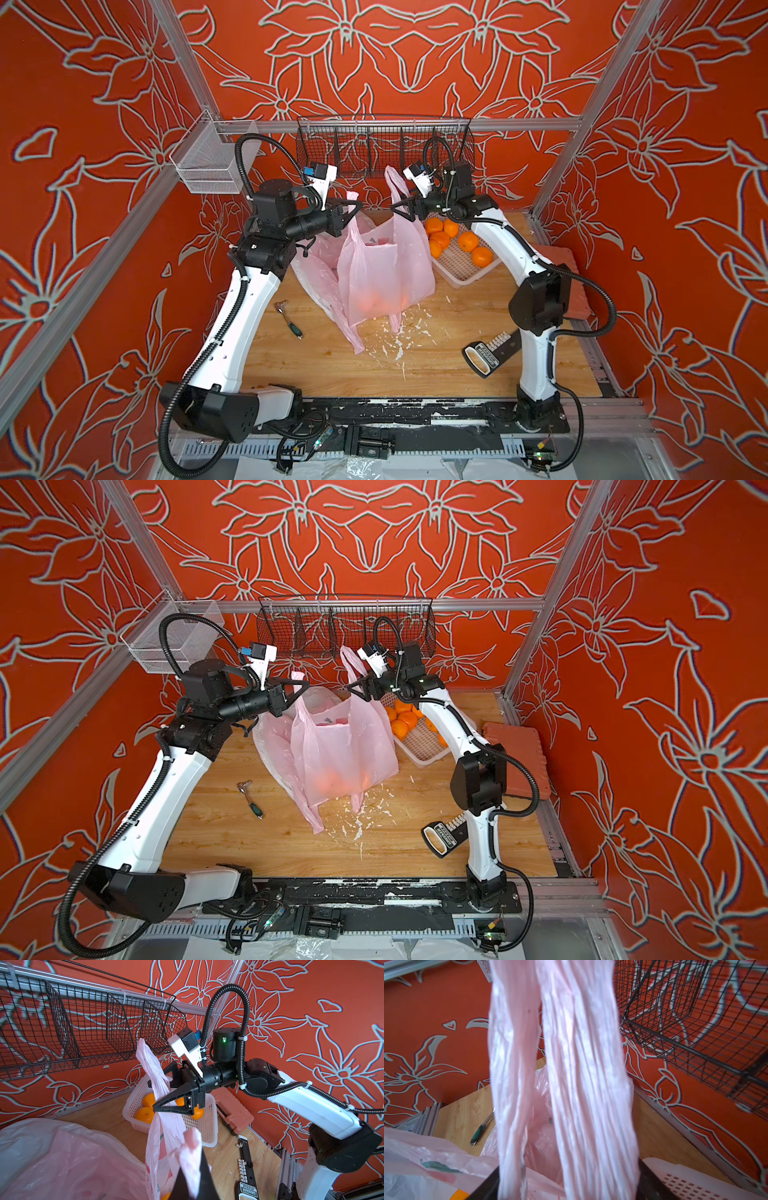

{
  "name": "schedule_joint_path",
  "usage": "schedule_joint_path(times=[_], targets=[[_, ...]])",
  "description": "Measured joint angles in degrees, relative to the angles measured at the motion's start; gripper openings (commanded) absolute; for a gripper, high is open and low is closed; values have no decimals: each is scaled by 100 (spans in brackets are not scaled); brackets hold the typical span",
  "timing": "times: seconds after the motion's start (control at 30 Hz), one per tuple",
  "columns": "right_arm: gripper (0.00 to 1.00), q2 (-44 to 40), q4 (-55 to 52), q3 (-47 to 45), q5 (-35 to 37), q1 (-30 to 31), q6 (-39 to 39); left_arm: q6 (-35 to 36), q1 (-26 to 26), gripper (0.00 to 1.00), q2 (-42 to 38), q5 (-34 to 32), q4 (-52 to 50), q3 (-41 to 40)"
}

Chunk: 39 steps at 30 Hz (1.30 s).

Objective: Place the oranges into plastic bags & tie knots
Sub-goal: Adjust the plastic bag at the center of the board.

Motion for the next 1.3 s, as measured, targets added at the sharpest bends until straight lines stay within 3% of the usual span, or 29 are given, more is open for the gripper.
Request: schedule_joint_path(times=[0.2, 0.37, 0.73, 0.9, 1.1, 1.3], targets=[[78, -234, 251, -214, 229, 11, 26, 0, 0, 0, -9, -2, 2, -31], [71, -350, 435, -334, 304, 39, 44, -2, 0, 0, -11, -9, 2, -31], [24, -533, 520, -597, 444, 74, 140, -61, 61, 0, -11, -105, 0, -31], [0, -1071, 520, -1029, 433, 74, 282, -87, 79, 0, 4, -76, -70, 35], [0, -2175, 479, -1690, 256, 74, 437, 11, 76, 0, 227, 326, -271, 603], [0, -2728, -63, -1711, -365, 74, 367, 542, -153, 0, 507, 981, -754, 1176]])
